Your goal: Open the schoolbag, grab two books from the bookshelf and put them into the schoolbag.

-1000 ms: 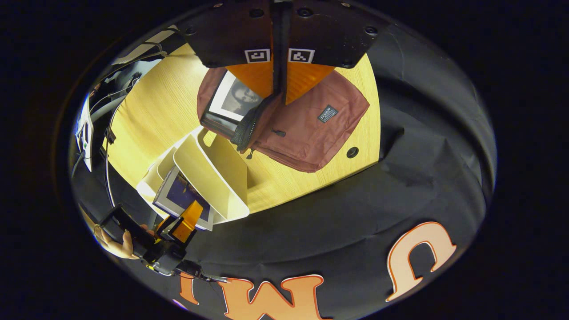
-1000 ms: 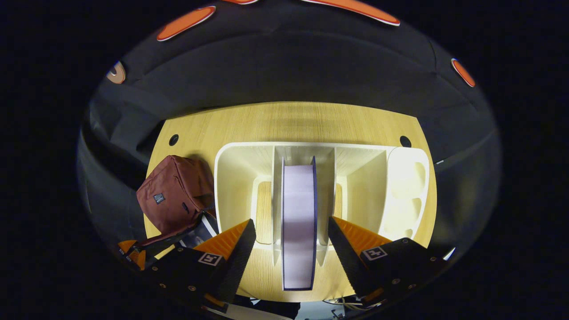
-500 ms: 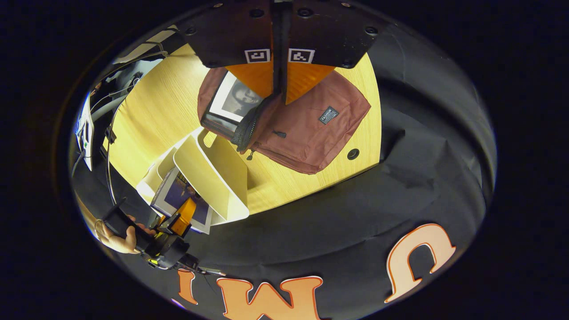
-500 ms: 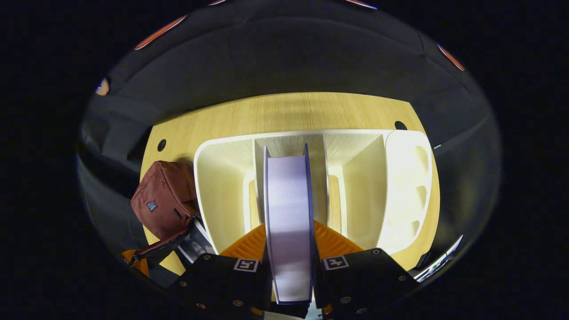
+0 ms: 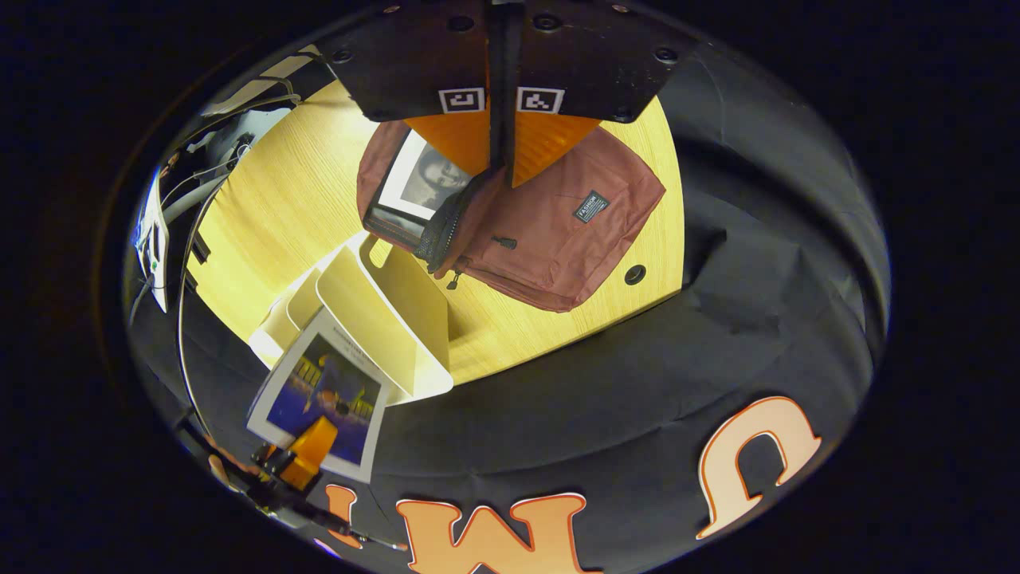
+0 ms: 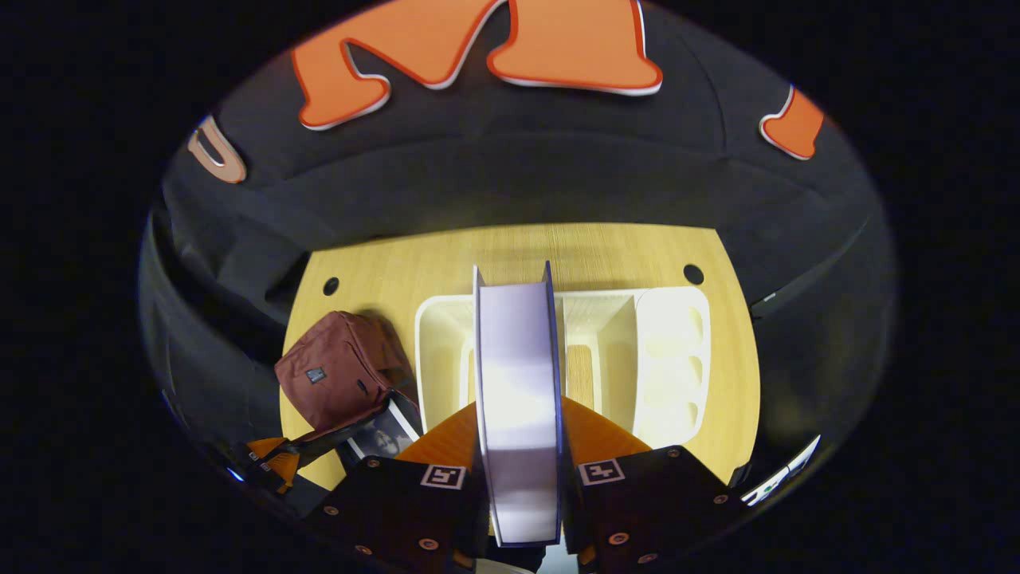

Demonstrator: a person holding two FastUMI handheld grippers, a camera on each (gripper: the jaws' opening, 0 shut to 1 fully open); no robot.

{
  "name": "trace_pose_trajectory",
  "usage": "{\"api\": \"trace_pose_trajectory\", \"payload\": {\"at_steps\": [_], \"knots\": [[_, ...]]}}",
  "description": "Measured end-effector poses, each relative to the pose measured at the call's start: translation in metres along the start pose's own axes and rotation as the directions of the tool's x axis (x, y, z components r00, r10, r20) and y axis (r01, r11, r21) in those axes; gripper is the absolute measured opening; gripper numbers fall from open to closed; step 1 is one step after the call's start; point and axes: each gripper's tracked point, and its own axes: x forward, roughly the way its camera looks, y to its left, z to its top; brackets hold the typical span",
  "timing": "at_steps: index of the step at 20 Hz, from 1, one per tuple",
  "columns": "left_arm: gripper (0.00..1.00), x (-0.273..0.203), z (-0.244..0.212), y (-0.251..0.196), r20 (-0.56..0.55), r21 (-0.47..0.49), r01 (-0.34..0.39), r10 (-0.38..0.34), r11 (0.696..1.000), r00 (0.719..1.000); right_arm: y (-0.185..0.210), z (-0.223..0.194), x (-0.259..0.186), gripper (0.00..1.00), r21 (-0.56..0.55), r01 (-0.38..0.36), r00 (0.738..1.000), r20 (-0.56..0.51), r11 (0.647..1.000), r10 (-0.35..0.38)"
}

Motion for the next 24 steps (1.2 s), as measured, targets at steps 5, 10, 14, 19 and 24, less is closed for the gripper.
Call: {"api": "trace_pose_trajectory", "payload": {"at_steps": [5, 10, 14, 19, 24], "knots": [[0.01, 0.000, 0.001, -0.003, 0.000, 0.015, -0.021, 0.021, 1.000, 1.000, 0.006, 0.005, -0.093, 0.36, 0.013, -0.094, 0.985, 0.150, 0.996, 0.091], [0.01, -0.002, 0.006, 0.001, 0.009, 0.027, -0.040, 0.040, 0.999, 0.999, 0.023, -0.052, -0.153, 0.36, 0.045, -0.258, 0.936, 0.260, 0.965, 0.239], [0.01, -0.005, 0.009, 0.003, 0.016, 0.012, -0.043, 0.043, 0.999, 0.999, 0.027, -0.101, -0.160, 0.35, 0.200, -0.417, 0.877, 0.346, 0.887, 0.334], [0.01, -0.007, 0.010, 0.003, 0.014, 0.019, -0.047, 0.047, 0.999, 0.999, 0.052, -0.168, -0.113, 0.35, 0.396, -0.587, 0.806, 0.369, 0.707, 0.463], [0.01, -0.012, 0.014, 0.000, 0.017, 0.009, -0.046, 0.046, 0.999, 0.999, 0.075, -0.210, -0.032, 0.35, 0.561, -0.623, 0.779, 0.378, 0.545, 0.500]]}}
